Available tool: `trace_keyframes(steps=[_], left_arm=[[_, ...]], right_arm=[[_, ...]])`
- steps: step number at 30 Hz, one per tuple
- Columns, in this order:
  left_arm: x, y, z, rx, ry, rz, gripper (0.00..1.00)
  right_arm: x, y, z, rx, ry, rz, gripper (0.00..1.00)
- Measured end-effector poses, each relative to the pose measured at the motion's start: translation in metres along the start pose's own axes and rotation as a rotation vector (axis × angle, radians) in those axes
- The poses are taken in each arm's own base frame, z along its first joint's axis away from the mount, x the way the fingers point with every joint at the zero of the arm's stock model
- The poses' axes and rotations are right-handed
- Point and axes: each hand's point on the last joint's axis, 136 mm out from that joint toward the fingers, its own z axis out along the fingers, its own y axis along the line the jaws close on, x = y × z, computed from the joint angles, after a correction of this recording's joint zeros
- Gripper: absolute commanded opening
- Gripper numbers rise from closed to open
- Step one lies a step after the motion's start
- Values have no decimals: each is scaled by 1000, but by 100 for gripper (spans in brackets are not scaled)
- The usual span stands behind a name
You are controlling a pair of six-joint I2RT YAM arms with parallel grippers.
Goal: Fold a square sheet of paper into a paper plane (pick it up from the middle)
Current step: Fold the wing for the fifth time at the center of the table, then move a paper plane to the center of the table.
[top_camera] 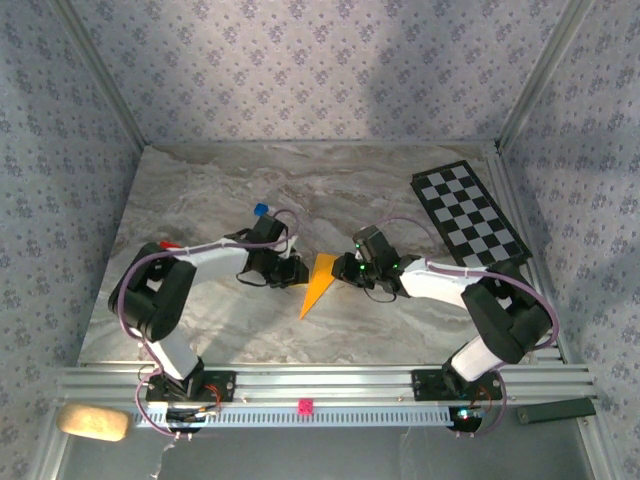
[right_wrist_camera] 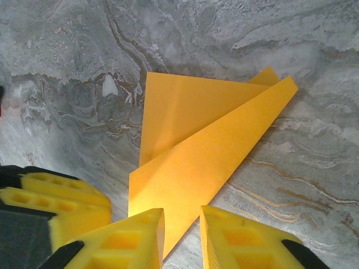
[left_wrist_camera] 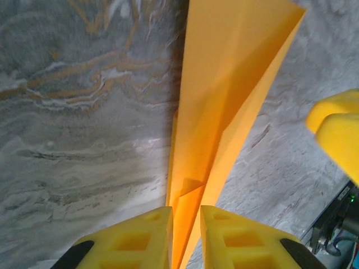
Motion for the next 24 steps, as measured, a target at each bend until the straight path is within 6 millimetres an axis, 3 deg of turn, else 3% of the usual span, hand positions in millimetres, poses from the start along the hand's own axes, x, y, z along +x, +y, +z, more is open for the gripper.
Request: trace_keyframes(steps=[24], left_arm=[[10,5,16,10,90,5,19]], right_arm=[[26,-9,21,6,80,13,24]])
